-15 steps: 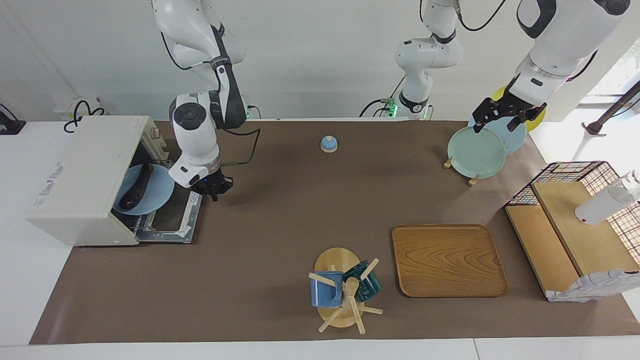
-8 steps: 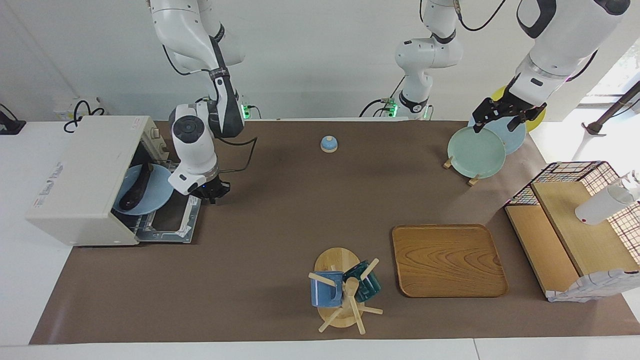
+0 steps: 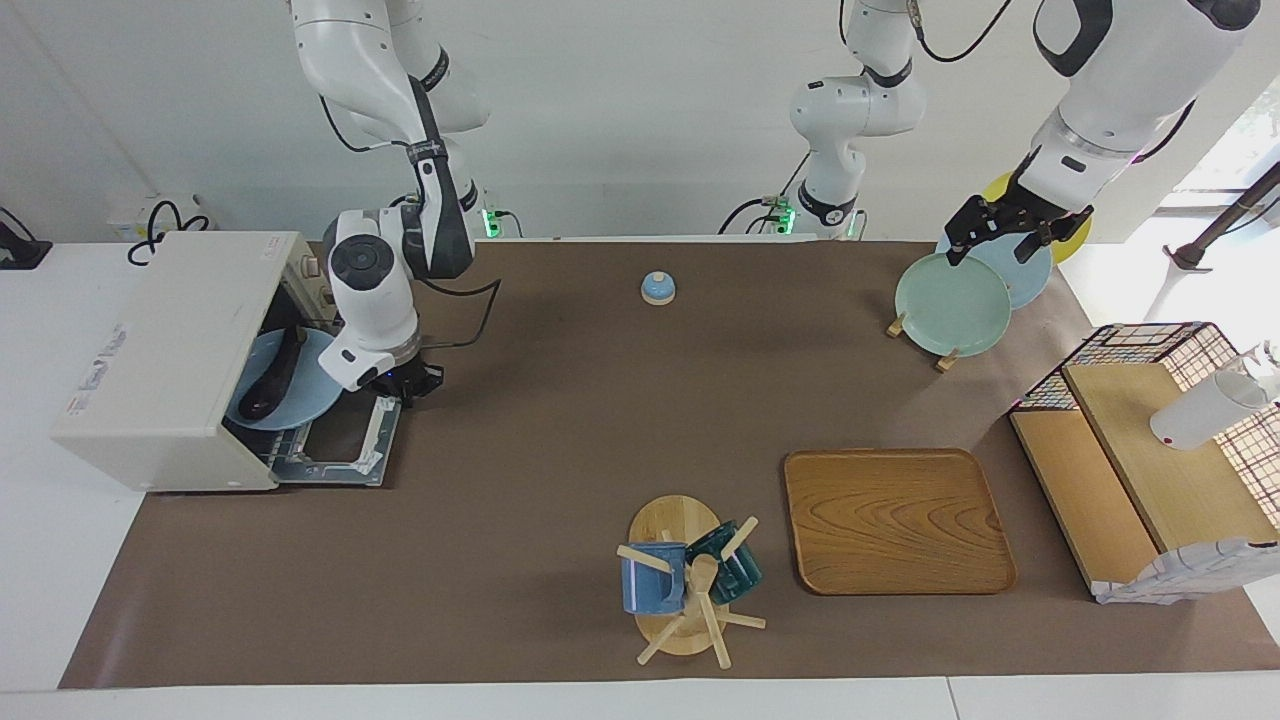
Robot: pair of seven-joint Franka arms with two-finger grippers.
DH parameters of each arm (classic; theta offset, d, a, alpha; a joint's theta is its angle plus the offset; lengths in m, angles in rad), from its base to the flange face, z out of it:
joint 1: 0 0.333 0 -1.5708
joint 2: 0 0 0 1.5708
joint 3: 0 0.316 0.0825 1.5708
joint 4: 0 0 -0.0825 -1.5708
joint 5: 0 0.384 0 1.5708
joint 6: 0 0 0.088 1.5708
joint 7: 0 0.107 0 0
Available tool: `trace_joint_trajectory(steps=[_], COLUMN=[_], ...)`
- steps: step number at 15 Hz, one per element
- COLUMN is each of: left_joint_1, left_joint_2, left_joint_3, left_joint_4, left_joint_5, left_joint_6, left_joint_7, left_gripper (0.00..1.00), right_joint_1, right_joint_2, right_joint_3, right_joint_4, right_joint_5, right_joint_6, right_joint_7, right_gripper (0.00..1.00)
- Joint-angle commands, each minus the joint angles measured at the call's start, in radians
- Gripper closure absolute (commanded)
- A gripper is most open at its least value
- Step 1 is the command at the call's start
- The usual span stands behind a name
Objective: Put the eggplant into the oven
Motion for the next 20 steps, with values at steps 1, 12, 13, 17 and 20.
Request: trace_joint_trajectory(steps=[1, 12, 13, 17, 20], left_joint_1=[0.01, 0.01, 0.01, 0.01, 0.01], left_joint_2=[-0.013, -0.013, -0.013, -0.013, -0.013], left_joint_3=[-0.007, -0.007, -0.007, -0.007, -0.007], left_joint_4=[-0.007, -0.007, -0.007, -0.007, -0.007], left_joint_5=[0.014, 0.014, 0.014, 0.014, 0.014], left_joint_6=[0.007, 0.005, 0.005, 0.005, 0.005], left_joint_7=[0.001, 0.001, 0.001, 0.001, 0.001], left_gripper=[0.0, 0.0, 0.0, 0.0, 0.0], right_joint_1=[-0.032, -0.028, -0.034, -0.046, -0.078], right_joint_2=[-0.013, 0.0, 0.0, 0.013, 0.012], right_joint_3=[0.001, 0.001, 0.001, -0.002, -0.004], right_joint_4=[-0.027, 0.171, 0.192, 0.24, 0.29], right_joint_5=[-0.029, -0.204, -0.204, -0.205, -0.204], right_joint_6=[0.025, -0.22, -0.234, -0.265, -0.34], right_joint_7=[0.016, -0.056, -0.079, -0.085, -0.153], right_gripper=[1.0, 1.0, 1.0, 1.0, 1.0])
